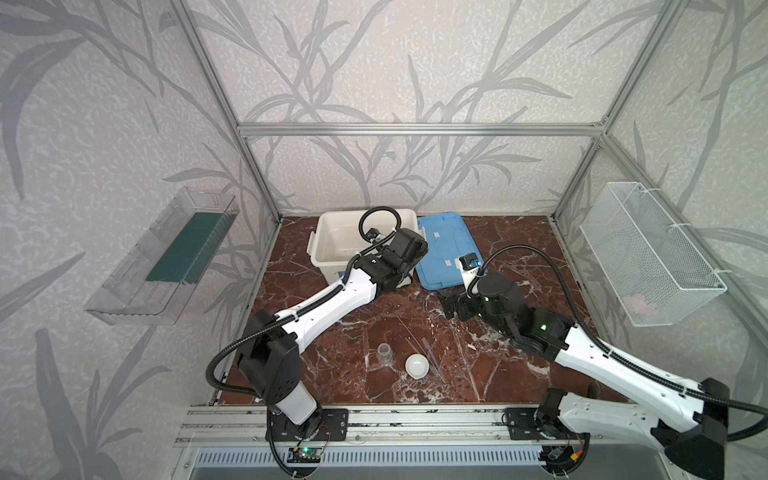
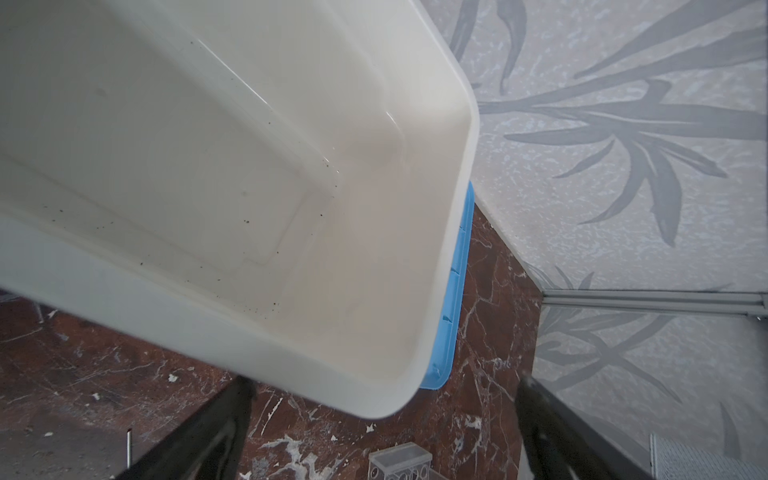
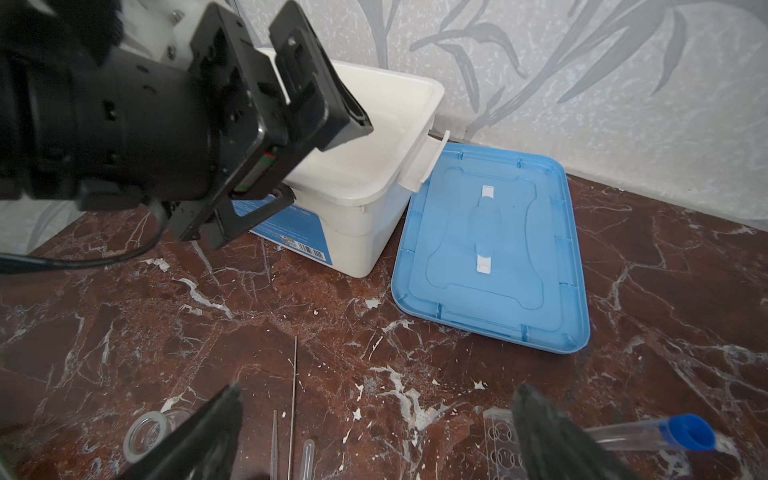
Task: Organize the chemistry lab equipment
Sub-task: 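Open the left gripper off the bin and move it toward the glass beaker, then lower the left gripper around the clear glass beaker and close it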
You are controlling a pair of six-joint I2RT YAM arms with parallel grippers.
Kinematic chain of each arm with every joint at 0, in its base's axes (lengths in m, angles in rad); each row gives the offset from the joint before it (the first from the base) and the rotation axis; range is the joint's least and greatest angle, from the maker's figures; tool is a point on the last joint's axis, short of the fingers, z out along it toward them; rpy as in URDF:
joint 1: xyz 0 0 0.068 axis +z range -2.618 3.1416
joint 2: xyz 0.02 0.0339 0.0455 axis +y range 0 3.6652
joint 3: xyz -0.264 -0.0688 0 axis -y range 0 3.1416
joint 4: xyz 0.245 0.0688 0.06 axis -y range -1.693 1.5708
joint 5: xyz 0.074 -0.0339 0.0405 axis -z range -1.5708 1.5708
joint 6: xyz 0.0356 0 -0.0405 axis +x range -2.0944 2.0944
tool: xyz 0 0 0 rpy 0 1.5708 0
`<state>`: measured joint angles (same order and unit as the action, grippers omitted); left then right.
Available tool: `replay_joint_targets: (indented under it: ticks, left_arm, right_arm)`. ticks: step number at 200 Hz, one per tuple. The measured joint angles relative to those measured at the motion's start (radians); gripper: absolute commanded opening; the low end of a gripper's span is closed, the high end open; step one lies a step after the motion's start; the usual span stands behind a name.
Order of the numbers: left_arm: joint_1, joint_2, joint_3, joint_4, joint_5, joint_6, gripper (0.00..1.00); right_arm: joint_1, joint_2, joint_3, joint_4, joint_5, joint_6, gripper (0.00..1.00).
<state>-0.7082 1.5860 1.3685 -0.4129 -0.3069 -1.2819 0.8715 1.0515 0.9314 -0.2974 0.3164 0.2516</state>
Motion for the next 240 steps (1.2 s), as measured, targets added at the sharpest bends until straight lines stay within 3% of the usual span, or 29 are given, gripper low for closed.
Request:
replay_joint_targets:
  ticks: [54,84,104,131,163,218,240]
  left_arm:
    - [0.000,-0.240,-0.134,-0.043,0.118,0.113,0.99]
    - [0.000,-0.299,-0.167,-0.072,0.308,0.315,0.99]
    - [-0.010,-0.303,-0.116,-0.224,0.383,0.456,0.99]
    - [-0.042,-0.320,-0.109,-0.410,0.389,0.575,0.99]
    - [-0.072,-0.394,-0.279,-0.483,0.399,0.610,0.99]
    - [-0.145,-0.371,-0.424,-0.487,0.349,0.585,0.95]
    - [-0.160,-0.351,-0.447,-0.466,0.318,0.568,0.88]
  right_arm:
    - [-0.062,-0.121,-0.002,-0.110,-0.064,0.033,0.99]
    - [-0.066,-0.131,-0.003,-0.179,-0.116,0.032,0.99]
    - [-0.066,-0.124,-0.004,-0.230,-0.166,0.019,0.99]
    - [-0.066,-0.105,-0.004,-0.272,-0.261,-0.015,0.99]
    - [-0.046,-0.007,-0.004,-0.286,-0.362,-0.029,0.99]
    - [0.034,0.063,-0.026,-0.246,-0.385,0.008,0.99]
    - [0.034,0.060,-0.038,-0.239,-0.368,0.030,0.99]
